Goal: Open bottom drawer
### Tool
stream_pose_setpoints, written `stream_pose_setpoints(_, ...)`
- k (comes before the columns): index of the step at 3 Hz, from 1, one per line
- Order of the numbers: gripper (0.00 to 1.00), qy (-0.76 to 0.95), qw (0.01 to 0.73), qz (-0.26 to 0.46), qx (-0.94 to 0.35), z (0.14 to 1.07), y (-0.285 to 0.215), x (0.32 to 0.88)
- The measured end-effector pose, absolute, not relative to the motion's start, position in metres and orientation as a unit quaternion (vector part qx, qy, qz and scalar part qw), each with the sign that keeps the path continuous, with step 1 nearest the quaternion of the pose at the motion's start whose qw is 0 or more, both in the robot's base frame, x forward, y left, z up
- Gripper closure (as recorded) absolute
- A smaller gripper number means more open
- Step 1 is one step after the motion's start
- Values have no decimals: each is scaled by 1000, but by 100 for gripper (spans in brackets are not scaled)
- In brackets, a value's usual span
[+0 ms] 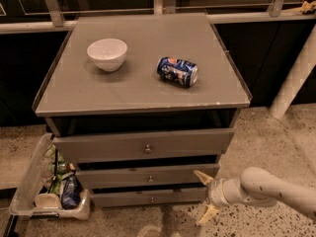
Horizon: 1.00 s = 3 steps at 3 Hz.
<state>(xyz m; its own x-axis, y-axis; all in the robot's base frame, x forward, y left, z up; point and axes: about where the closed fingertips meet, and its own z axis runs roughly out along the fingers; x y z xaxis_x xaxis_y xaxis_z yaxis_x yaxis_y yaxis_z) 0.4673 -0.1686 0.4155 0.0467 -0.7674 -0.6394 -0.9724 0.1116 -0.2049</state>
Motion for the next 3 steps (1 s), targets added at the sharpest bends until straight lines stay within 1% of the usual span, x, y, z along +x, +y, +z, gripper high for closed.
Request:
stream_pose_setpoints(1, 0, 657, 324, 185, -655, 381, -169, 474)
stream_pose_setpoints(3, 0, 667, 306, 203, -648, 317, -169, 473)
